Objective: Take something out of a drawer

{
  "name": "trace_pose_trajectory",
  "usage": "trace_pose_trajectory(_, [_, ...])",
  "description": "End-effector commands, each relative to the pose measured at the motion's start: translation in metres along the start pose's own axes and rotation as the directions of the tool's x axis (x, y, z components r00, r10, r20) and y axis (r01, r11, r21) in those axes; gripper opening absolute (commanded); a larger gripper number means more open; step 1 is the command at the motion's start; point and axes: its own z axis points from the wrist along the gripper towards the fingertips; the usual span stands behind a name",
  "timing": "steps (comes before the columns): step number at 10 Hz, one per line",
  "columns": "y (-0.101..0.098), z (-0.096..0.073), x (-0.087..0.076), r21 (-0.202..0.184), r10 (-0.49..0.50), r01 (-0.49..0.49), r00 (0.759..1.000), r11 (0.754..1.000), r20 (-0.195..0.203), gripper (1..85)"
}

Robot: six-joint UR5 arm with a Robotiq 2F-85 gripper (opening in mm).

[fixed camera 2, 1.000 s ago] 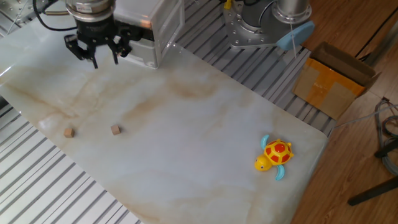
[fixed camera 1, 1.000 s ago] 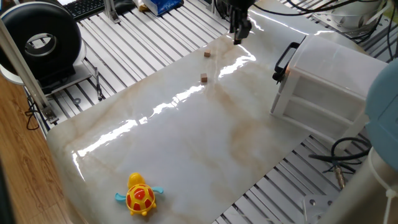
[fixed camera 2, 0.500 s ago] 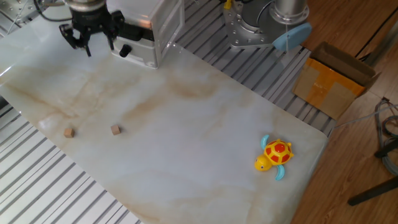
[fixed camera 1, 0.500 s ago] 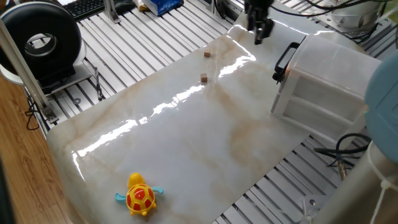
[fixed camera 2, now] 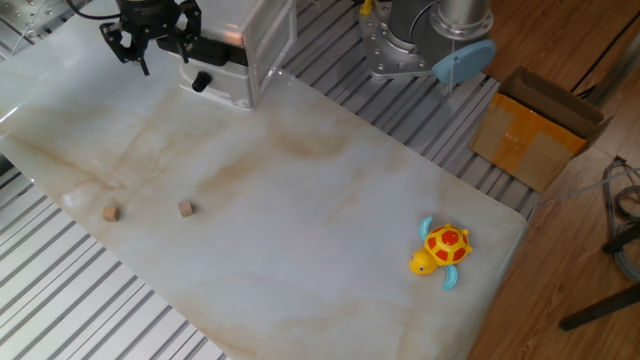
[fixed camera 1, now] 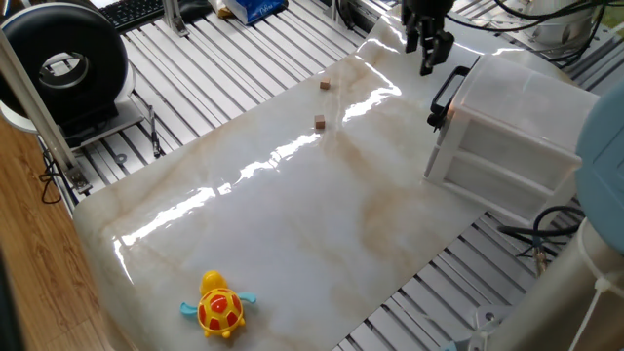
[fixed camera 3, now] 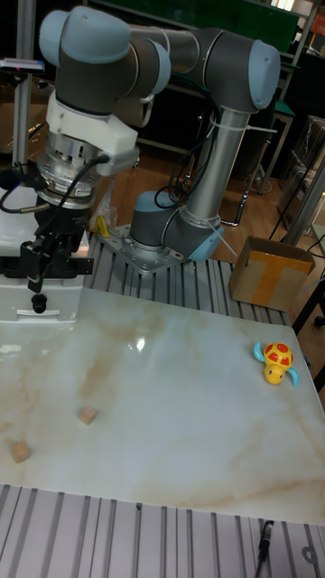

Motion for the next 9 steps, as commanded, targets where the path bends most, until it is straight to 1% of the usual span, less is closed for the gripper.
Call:
trace_pose_trajectory(1, [0.013, -0.001, 0.002, -0.03, -0.006, 0.008, 0.999, 1.0, 0.037, 60.0])
trace_pose_trajectory(2, [0.011, 0.003, 0.0, -0.028, -0.016, 0.016, 0.999, 0.999, 0.028, 60.3])
trace_pose_trajectory(3, [0.01, 0.007, -0.001, -0.027, -0.031, 0.031, 0.999, 0.999, 0.019, 62.7])
trace_pose_trajectory(4, [0.005, 0.011, 0.001, -0.006, -0.072, 0.072, 0.997, 0.997, 0.006, 63.3])
trace_pose_trajectory(5, [0.006, 0.013, -0.001, -0.012, -0.098, 0.098, 0.995, 0.995, 0.015, 64.7])
trace_pose_trajectory(6, [0.011, 0.014, -0.001, -0.03, -0.112, 0.112, 0.994, 0.993, 0.016, 66.3])
trace_pose_trajectory(8, [0.018, 0.013, 0.005, -0.055, -0.147, 0.147, 0.989, 0.988, -0.002, 68.7])
trace_pose_trajectory(9, [0.017, 0.013, 0.007, -0.053, -0.159, 0.159, 0.987, 0.986, -0.005, 69.7])
